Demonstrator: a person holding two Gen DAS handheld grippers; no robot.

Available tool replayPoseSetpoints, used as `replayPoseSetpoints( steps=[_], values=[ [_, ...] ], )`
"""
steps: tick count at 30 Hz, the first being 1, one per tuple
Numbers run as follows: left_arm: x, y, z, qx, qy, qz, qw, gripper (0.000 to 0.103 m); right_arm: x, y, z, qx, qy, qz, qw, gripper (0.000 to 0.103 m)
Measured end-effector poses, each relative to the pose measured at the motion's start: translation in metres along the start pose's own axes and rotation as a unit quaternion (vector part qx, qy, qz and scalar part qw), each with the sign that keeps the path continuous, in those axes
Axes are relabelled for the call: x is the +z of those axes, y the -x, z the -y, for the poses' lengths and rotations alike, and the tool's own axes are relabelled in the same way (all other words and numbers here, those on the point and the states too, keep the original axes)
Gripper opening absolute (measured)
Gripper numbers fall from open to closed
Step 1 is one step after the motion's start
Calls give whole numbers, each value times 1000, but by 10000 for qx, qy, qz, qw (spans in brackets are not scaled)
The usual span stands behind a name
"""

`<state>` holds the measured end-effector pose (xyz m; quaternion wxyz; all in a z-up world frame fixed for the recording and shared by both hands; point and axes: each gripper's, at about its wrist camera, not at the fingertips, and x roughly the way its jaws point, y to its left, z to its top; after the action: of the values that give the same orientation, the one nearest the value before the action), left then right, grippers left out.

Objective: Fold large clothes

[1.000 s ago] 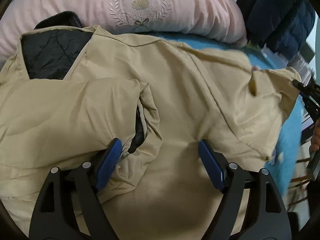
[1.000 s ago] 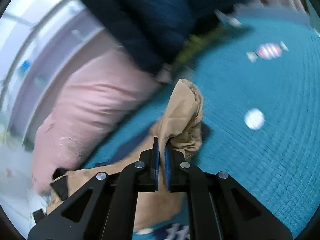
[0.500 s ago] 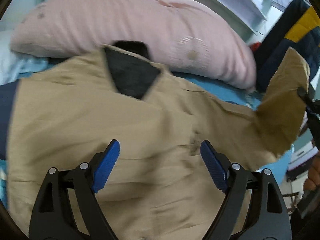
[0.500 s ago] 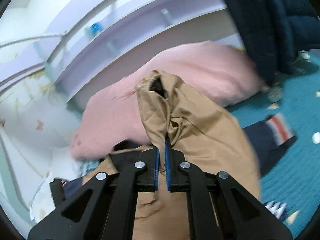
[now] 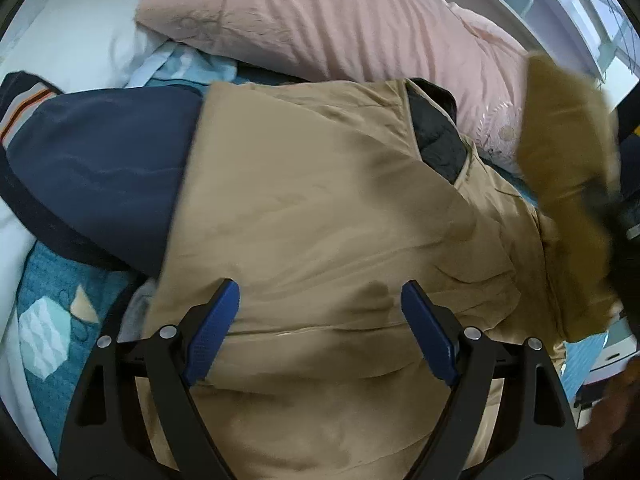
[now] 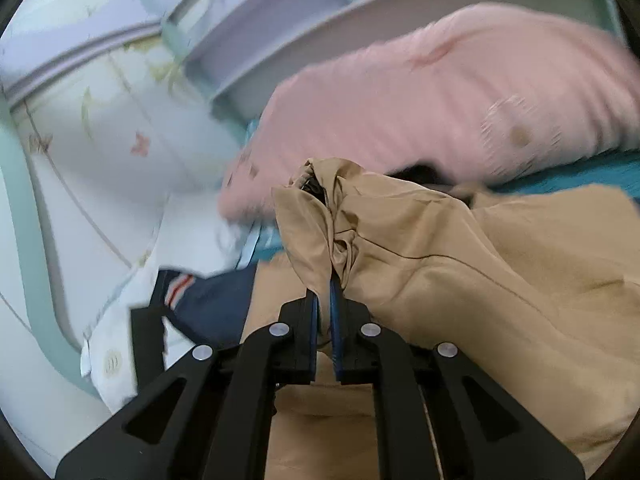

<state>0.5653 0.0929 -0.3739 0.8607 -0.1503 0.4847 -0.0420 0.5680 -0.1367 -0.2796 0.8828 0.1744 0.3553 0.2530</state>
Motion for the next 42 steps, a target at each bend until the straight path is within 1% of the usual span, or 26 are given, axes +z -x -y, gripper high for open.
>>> replayPoseSetpoints(
  steps=[3, 5, 8, 10, 12, 13, 14, 15, 17, 18, 20, 21, 24, 25, 26, 28, 30, 32, 34, 36, 37, 38, 39, 40, 41, 42],
  values=[
    [-1, 5, -11, 8, 61, 36, 10000, 83, -20, -34, -4, -2, -36, -409, 9992, 8],
    [0, 8, -15, 38, 67, 47, 10000, 83, -33, -51, 1, -68, -108, -688, 9975, 8],
    [0, 12, -22, 102, 83, 66, 9999, 84, -48, -64, 3, -74, -199, -856, 9961, 9],
    [1, 16, -25, 108, 86, 116, 9998, 84, -51, -65, 1, -30, -221, -866, 9960, 9],
    [1, 18, -28, 114, 113, 130, 9998, 84, -54, -72, -8, -63, -88, -931, 9956, 9],
    [2, 19, -29, 115, 140, 133, 9997, 84, -57, -76, -9, -140, -12, -1041, 9945, 12],
    [1, 20, -30, 134, 161, 135, 9997, 84, -61, -81, -9, -173, 18, -1139, 9933, 13],
    [1, 22, -31, 143, 173, 144, 9996, 84, -61, -81, -10, -152, -1, -1148, 9933, 14],
    [1, 26, -32, 126, 207, 186, 9995, 84, -61, -77, -12, 14, -5, -1133, 9936, 27],
    [1, 28, -32, 121, 228, 222, 9994, 84, -61, -77, -14, 93, -9, -1170, 9931, 27],
    [1, 35, -33, 129, 307, 295, 9990, 85, -62, -78, -16, 231, -101, -1232, 9921, 32],
    [1, 38, -34, 122, 340, 319, 9988, 85, -62, -77, -17, 257, -86, -1233, 9920, 33],
    [3, 49, -31, 156, 303, 403, 9986, 85, -61, -68, -22, 115, 25, -1217, 9925, 44],
    [4, 54, -29, 145, 286, 458, 9984, 85, -59, -62, -24, 79, 38, -1177, 9930, 44],
    [5, 57, -27, 119, 283, 499, 9983, 86, -55, -53, -26, 14, 85, -1094, 9940, 45],
    [9, 61, -20, 43, 246, 563, 9981, 86, -44, -24, -27, 6, 234, -764, 9968, 45],
    [14, 60, -8, -73, 137, 566, 9983, 87, -33, 4, -20, -84, 313, -426, 9986, 46],
    [21, 55, 10, -208, 9, 558, 9982, 87, -20, 29, 0, -293, 232, -205, 9991, 46],
    [27, 47, 30, -404, -108, 485, 9980, 87, -8, 46, 38, -510, -89, -232, 9984, 45],
    [34, 39, 53, -661, -206, 387, 9968, 87, -1, 50, 73, -705, -338, -391, 9962, 31],
    [39, 33, 66, -947, -198, 290, 9949, 87, 1, 51, 87, -759, -406, -474, 9952, 23],
    [43, 25, 77, -1289, -175, 151, 9914, 87, 3, 52, 97, -809, -450, -533, 9943, 19],
    [46, 18, 85, -1439, -162, 66, 9894, 87, 6, 51, 112, -843, -512, -665, 9929, 15],
    [47, 8, 96, -1424, -266, -21, 9895, 87, 6, 50, 120, -821, -553, -721, 9925, 11],
    [47, -7, 106, -1235, -510, -138, 9909, 87, 7, 47, 131, -716, -632, -837, 9919, 10],
    [47, -18, 110, -1060, -643, -266, 9919, 87, 7, 42, 138, -604, -696, -986, 9908, 10]
  ],
)
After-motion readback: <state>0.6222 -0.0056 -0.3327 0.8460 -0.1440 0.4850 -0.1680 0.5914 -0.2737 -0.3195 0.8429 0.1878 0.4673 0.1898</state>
